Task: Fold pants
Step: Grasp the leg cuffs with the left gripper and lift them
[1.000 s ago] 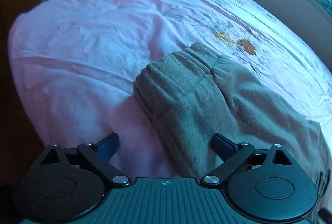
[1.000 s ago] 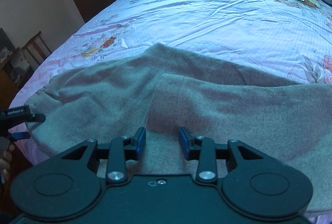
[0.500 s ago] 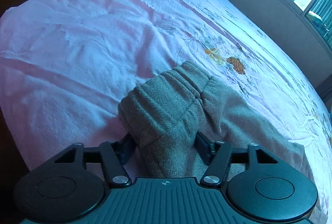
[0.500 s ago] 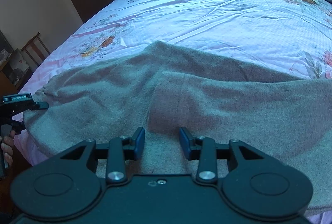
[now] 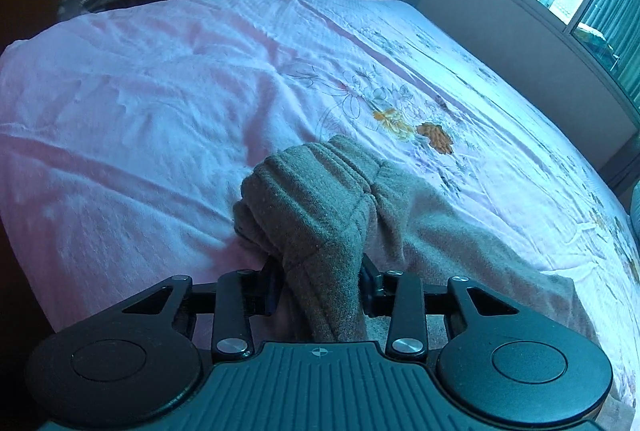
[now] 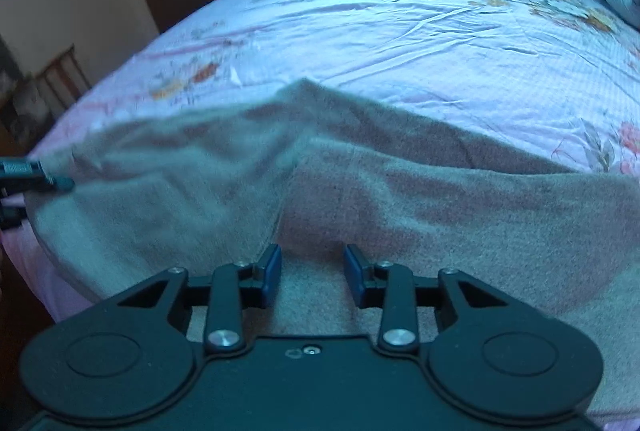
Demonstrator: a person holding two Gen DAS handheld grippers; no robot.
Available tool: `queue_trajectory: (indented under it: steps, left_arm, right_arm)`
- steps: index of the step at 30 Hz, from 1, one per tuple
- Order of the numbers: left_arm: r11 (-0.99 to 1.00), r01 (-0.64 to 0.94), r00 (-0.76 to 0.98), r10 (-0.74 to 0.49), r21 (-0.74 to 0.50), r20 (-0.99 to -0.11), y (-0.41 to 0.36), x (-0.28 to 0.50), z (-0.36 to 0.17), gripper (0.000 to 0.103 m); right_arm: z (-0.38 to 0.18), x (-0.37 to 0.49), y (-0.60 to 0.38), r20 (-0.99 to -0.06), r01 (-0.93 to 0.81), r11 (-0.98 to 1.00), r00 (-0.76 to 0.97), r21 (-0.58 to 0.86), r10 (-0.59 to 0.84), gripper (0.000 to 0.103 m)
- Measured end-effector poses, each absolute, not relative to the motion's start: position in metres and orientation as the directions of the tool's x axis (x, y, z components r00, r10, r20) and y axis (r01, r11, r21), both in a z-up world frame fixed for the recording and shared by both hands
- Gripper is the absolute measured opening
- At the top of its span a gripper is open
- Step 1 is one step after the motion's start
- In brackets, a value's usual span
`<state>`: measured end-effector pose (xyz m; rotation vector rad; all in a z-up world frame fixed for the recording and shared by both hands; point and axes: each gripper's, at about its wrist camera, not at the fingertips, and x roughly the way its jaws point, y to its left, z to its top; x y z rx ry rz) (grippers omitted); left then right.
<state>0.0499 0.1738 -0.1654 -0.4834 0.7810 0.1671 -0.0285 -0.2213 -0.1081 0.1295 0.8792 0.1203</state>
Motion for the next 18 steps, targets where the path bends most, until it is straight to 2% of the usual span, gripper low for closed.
queue_trajectory:
  steps: [2, 5, 14, 18]
  left_arm:
    - [0.879, -0.318, 0.702, -0.032, -0.354, -0.711, 0.173, 0.049, -0.164, 0.037]
    - [0.880, -0.322, 0.692, -0.034, -0.350, -0.721, 0.173, 0.051, -0.167, 0.037]
    - [0.862, -0.353, 0.674, -0.035, -0.363, -0.738, 0.175, 0.053, -0.176, 0.041]
    - [0.871, -0.335, 0.696, -0.027, -0.358, -0.717, 0.170, 0.049, -0.171, 0.034]
  right_arm:
    - [-0.108, -0.028, -0.219, -0.759, -0.050, 0.987, 0.633, 0.154, 0.151, 0.025]
    - [-0.091, -0.030, -0.214, -0.700, -0.073, 0.980, 0.690, 0.186, 0.184, 0.024]
    - [-0.095, -0.009, -0.154, -0.712, -0.231, 0.940, 0.614, 0.251, 0.341, 0.022]
    - [-0.101, -0.005, -0.120, -0.722, -0.304, 0.923, 0.582, 0.235, 0.375, 0.023]
